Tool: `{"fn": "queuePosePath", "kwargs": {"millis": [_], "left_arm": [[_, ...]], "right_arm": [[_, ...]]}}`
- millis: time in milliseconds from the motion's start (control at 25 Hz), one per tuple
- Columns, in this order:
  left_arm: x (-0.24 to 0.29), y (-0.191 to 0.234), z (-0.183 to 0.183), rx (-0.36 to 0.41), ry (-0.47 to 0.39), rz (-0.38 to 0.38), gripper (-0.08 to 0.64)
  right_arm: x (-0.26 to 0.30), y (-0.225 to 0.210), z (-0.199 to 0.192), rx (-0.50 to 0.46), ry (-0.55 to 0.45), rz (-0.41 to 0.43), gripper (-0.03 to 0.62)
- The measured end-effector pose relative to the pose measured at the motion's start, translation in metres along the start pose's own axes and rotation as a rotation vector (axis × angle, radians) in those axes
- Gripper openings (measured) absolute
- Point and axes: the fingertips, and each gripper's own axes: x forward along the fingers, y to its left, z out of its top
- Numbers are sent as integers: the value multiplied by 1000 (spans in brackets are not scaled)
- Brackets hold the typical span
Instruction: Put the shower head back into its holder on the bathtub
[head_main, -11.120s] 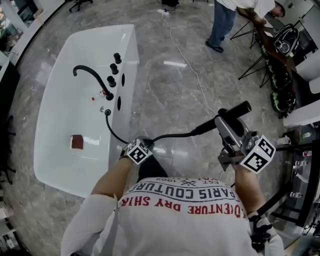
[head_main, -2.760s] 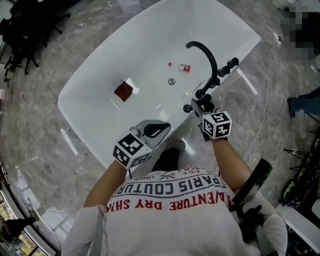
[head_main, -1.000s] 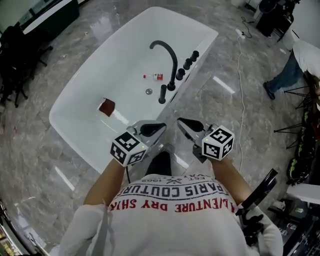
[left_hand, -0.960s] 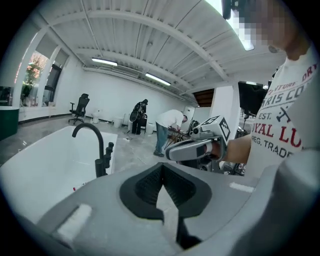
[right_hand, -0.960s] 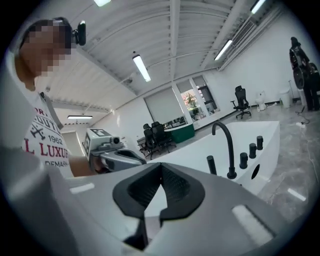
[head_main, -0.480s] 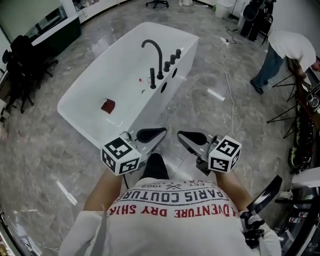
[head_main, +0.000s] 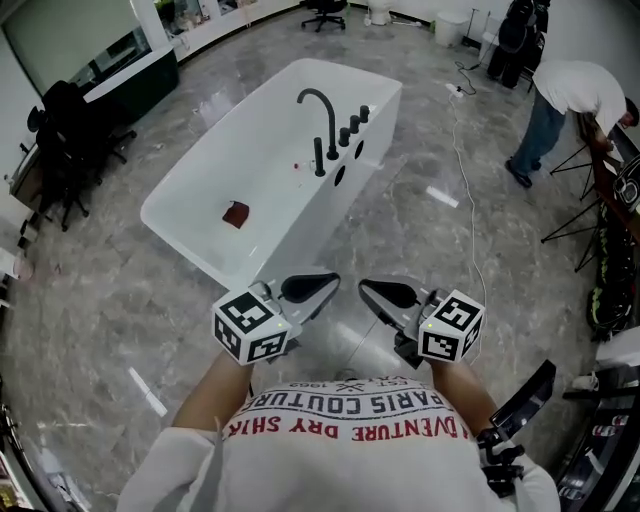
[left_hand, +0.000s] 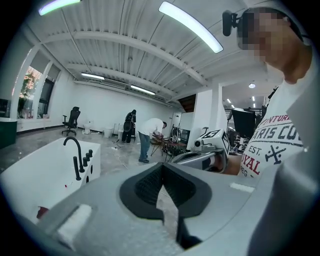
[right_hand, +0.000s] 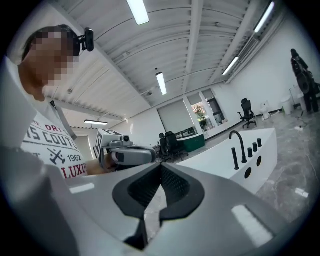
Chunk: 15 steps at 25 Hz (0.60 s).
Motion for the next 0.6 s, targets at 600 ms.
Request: {"fn": "queuePosePath", "kwargs": {"millis": [600], "left_arm": [[-159, -87, -31, 75, -42, -60, 3]], "right_arm": [[16, 171, -31, -56, -49, -104, 3]]}}
